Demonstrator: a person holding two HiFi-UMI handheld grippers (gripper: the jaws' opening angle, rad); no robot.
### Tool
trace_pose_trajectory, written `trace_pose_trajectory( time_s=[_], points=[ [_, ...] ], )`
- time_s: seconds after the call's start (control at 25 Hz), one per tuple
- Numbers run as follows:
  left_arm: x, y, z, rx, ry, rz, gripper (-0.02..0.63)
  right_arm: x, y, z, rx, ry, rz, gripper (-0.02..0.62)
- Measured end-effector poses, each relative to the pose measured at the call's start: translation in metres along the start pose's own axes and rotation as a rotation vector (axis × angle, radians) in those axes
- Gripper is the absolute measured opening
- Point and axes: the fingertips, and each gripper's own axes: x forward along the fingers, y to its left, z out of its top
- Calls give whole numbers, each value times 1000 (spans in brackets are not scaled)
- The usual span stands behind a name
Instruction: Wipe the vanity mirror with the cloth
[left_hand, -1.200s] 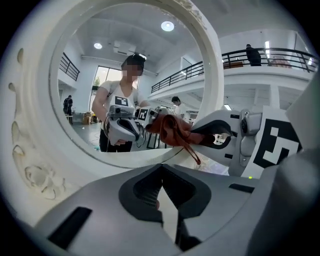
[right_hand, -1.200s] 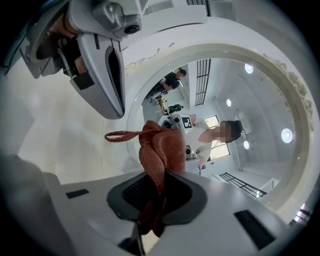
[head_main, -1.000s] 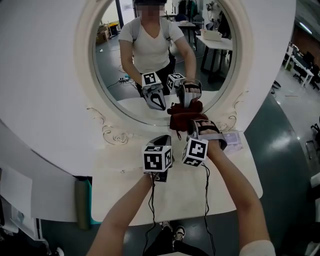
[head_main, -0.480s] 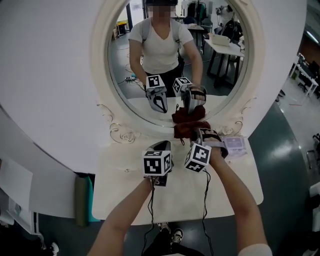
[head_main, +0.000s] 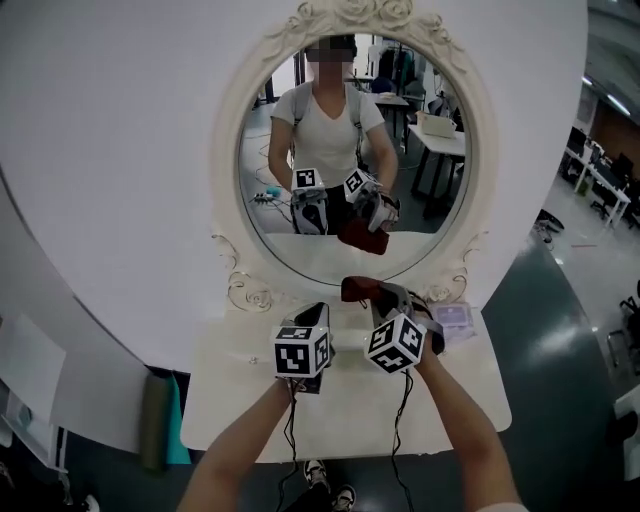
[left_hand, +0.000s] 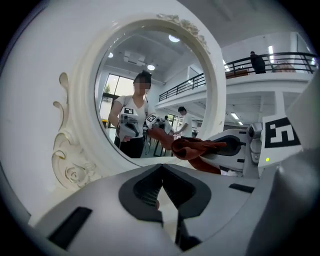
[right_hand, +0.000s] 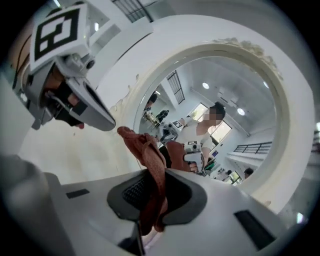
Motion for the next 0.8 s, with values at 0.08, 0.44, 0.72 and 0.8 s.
trace_pose_trajectory(
  time_s=[0.08, 0.44, 0.72, 0.8],
  points=[
    [-17, -6, 12, 43, -50, 18, 11, -20, -3, 8, 143, -44, 4, 63],
    [-93, -42, 15, 68, -192, 94, 11, -106, 9, 10, 710, -198, 37, 63],
    [-136, -61, -29, 4, -176, 111, 11, -154, 51, -6, 857, -245, 38, 63],
    [-145, -65, -40, 25, -167, 119, 11, -162, 64, -11, 885, -235, 40, 63]
  ],
)
